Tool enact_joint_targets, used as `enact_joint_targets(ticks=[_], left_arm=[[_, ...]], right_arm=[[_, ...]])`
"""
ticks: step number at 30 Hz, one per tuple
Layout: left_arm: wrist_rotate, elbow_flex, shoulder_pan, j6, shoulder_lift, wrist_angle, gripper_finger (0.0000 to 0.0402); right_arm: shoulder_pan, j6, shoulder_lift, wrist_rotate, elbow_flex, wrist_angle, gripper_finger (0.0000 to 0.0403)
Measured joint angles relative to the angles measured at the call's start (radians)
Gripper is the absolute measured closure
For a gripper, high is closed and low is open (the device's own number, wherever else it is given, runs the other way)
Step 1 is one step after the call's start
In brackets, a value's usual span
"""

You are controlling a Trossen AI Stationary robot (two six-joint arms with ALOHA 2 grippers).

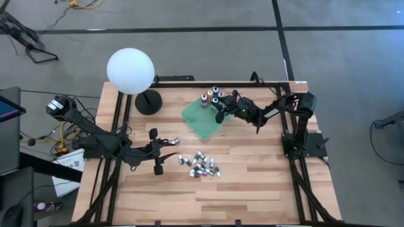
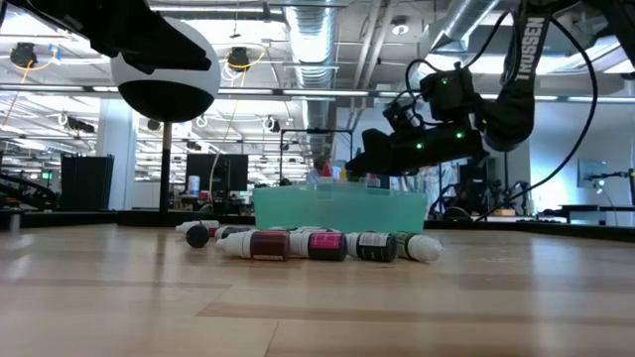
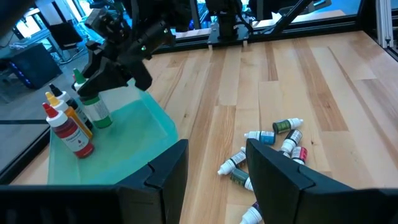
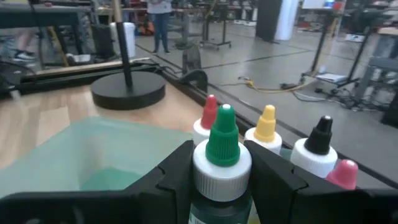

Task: Pick & Place food coloring
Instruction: Put the bottom green food coloring bottle into the green bin

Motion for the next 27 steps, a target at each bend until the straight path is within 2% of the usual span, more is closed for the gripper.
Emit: enact_joint_targets(ticks=[5, 20, 27], left_arm=[[0.000, 0.000, 0.000, -0.003, 0.000, 0.000, 0.0246], [0.000, 0.000, 0.000, -0.004, 0.000, -0.002, 0.0246], [0.000, 0.000, 0.000, -0.004, 0.000, 0.000, 0.0246]], right_arm=[[0.014, 0.001, 0.003, 0.080, 0.007, -0.001, 0.0278], [0.011, 0.028, 0.003, 0.084, 0.007, -0.009, 0.0278], [0.003, 0.018, 0.002, 0.052, 0.007, -0.033, 0.0276]])
